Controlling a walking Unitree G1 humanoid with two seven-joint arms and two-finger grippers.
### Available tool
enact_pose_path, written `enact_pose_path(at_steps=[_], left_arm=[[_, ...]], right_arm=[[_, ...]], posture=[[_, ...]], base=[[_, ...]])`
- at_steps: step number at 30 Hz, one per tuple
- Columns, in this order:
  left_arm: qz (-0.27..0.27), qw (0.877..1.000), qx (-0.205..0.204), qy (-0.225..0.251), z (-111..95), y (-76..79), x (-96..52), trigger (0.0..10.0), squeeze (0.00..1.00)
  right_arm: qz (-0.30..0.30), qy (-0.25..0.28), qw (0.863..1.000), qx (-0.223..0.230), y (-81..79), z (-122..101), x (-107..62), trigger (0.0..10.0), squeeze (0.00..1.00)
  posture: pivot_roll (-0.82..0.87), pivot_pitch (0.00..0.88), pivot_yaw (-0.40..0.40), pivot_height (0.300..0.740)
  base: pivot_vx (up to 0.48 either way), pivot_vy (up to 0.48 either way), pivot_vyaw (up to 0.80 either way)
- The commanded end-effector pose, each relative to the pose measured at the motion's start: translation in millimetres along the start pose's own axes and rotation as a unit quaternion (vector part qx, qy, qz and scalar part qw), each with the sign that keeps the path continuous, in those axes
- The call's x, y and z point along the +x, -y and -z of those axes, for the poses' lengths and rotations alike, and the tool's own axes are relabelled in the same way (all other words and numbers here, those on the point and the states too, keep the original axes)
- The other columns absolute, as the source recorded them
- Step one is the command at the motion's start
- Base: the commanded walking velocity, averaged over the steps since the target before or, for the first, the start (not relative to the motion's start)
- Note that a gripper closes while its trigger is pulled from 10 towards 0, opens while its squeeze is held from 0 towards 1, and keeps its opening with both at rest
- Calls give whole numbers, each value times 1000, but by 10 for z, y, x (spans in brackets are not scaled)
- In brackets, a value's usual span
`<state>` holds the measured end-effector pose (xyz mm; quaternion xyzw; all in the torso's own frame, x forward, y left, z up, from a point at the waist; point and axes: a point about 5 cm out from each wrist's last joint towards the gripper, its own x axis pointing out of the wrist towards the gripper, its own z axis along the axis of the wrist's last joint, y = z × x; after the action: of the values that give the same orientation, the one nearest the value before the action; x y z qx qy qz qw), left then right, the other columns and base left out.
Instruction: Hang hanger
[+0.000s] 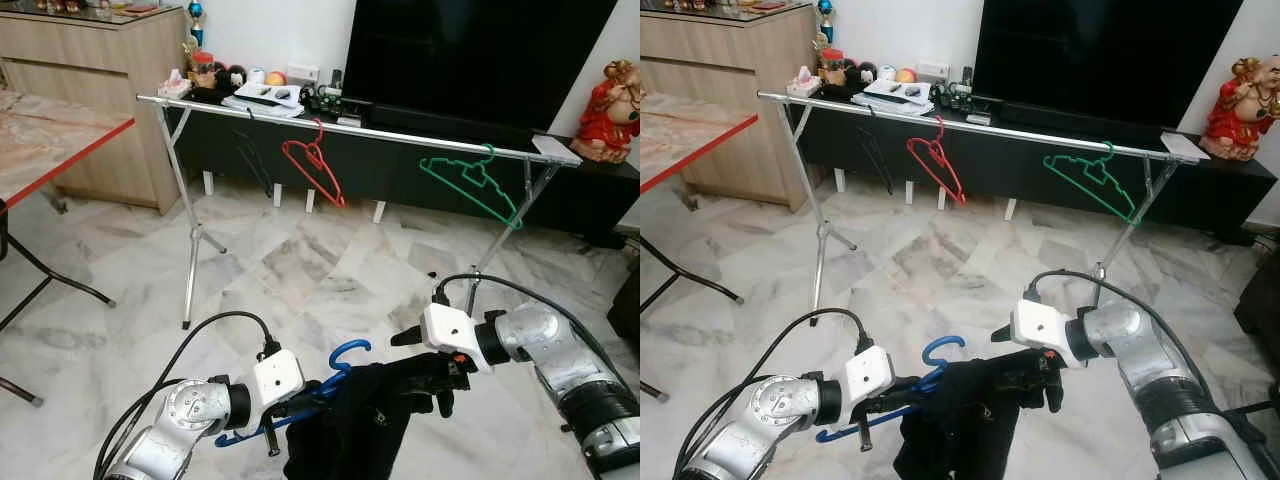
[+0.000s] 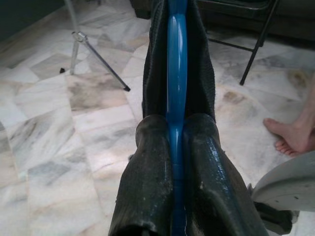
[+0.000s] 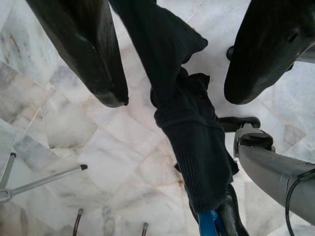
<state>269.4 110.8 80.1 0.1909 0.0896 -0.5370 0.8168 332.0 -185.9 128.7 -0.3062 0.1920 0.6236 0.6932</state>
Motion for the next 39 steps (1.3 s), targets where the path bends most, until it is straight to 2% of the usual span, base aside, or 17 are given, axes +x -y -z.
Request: enact_pose_path(at_steps=[1,12,20,21,22,39], left_arm=[[5,999,14,42,-207,-46,24,10000,0],[28,998,12,58,-327,-22,98,10000,0],[29,998,15,59,-356,-28,100,10000,0],[31,998,15,60,-363,-26,100,10000,0],[31,998,15,60,-365,-25,100,10000,0],[36,996,16,74,-458,-18,110,10000,0]], right_arm=[[1,-6,1000,-10,23,-15,14,10000,0],[-23,-4,999,-26,-6,-38,131,10000,0],[-32,-7,999,-21,-28,-14,171,10000,0],[-32,-6,999,-19,-27,-11,170,4627,0],[-31,-4,999,-17,-26,-10,169,0,0],[-34,0,999,-3,-41,6,224,0,0]], posture=[[137,0,-128,740],[139,0,-137,740],[140,0,-142,740],[139,0,-143,740],[139,0,-143,740],[144,0,-139,740]], base=[[0,0,0],[0,0,0],[0,0,0],[0,0,0],[0,0,0],[0,0,0]])
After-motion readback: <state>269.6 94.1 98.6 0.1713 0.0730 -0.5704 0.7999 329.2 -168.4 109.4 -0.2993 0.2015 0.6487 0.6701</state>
